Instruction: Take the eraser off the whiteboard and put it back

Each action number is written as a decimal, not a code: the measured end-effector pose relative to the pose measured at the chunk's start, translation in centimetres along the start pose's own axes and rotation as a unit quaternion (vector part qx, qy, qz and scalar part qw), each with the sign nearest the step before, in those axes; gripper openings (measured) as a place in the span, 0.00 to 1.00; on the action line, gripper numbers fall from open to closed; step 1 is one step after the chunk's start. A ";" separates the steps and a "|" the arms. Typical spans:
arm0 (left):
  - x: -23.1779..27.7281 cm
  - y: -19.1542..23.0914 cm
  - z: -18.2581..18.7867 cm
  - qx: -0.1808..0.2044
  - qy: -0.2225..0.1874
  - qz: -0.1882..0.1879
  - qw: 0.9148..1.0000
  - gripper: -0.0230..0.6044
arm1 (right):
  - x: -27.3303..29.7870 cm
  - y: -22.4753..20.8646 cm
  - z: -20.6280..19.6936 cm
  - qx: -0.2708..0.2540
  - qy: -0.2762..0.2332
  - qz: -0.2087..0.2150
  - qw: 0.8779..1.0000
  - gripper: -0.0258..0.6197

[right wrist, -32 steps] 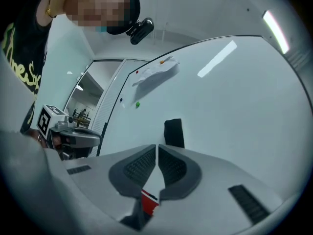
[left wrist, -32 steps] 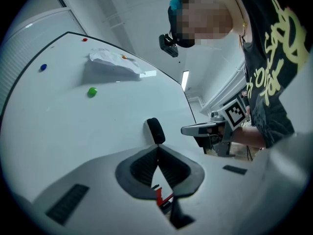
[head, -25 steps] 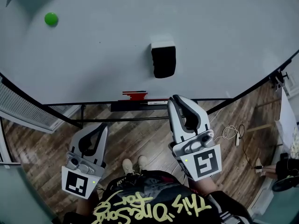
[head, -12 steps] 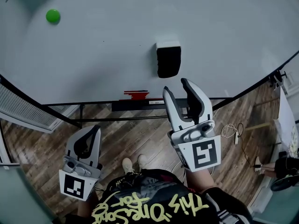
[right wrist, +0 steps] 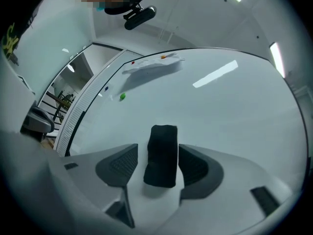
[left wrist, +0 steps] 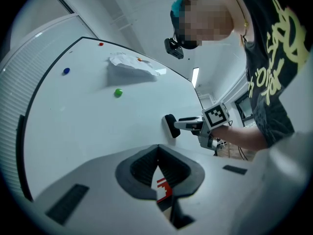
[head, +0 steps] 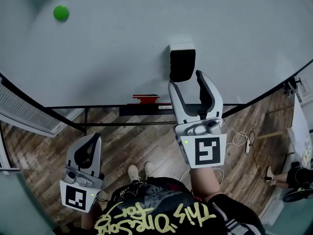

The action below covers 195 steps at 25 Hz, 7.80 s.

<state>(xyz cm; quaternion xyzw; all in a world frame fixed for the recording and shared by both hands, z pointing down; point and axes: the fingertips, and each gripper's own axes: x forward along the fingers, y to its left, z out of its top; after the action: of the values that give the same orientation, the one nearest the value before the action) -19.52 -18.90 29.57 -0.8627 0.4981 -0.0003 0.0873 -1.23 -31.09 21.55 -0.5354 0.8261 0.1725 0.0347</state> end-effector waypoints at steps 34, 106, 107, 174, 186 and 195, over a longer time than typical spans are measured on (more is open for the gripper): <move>-2.0 1.8 -0.1 0.012 0.014 0.043 0.999 0.05 | 4.3 -1.7 -2.7 -0.040 -0.005 -0.092 0.995 0.45; 0.7 -4.2 1.8 0.025 -0.012 -0.029 0.999 0.05 | -8.3 -2.3 4.4 0.045 -0.058 0.002 0.997 0.44; 0.7 -4.2 1.8 0.026 -0.012 -0.030 0.999 0.05 | -8.4 -2.3 4.4 0.044 -0.059 0.001 0.997 0.44; 0.1 -0.1 1.1 0.028 0.009 0.027 0.999 0.05 | 3.3 -0.5 -3.9 -0.028 0.061 0.011 0.998 0.44; 0.0 0.2 1.2 0.027 0.009 0.030 0.999 0.05 | 4.0 -0.1 -3.6 -0.083 0.033 -0.011 0.996 0.44; -0.3 0.3 1.3 0.027 0.010 0.041 0.999 0.05 | 4.3 0.2 -3.4 -0.122 0.026 -0.025 0.992 0.44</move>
<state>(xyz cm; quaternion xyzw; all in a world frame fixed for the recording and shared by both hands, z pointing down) -19.79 -18.57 28.24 -0.8389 0.5337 -0.0190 0.1052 -2.82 -35.91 23.78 -0.5606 0.7858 0.2570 -0.0476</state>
